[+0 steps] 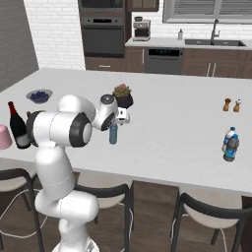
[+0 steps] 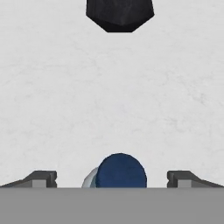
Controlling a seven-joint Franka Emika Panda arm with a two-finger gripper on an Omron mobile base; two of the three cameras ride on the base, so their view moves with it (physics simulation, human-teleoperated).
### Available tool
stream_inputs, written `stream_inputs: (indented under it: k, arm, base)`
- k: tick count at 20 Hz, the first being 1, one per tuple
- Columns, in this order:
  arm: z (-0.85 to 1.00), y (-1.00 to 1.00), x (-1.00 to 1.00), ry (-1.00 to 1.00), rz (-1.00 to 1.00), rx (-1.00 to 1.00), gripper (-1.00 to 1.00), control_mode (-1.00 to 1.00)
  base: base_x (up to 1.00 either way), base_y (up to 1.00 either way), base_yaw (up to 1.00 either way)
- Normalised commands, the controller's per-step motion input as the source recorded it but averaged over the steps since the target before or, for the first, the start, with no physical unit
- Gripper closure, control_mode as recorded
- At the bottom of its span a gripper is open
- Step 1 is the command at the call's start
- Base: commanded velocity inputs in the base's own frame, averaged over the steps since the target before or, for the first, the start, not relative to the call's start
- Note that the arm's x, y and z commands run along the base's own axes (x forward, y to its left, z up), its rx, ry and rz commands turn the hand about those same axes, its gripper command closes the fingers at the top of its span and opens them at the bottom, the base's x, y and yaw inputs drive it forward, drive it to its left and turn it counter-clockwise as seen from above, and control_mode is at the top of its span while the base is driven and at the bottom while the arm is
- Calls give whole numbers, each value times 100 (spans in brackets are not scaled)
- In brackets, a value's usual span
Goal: Move the plastic bottles in the middle to the plastics group, and the glass bottles in the middle to the glass group.
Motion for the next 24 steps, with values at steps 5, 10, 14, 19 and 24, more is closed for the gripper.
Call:
stream_inputs:
  k: [5, 10, 14, 19, 24]
  arm:
    - [0, 0, 0, 0, 0, 0, 100, -100]
    - [0, 0, 0, 0, 0, 0, 100, -100]
    - [0, 0, 0, 0, 0, 0, 100, -100]
    - [11, 0, -3, 2, 0, 0, 100, -100]
    - [58, -10, -35, 8, -4, 0, 100, -100]
  base:
    - [0, 0, 0]
    - [0, 0, 0]
    - [0, 0, 0]
    - [0, 0, 0]
    - [0, 0, 0]
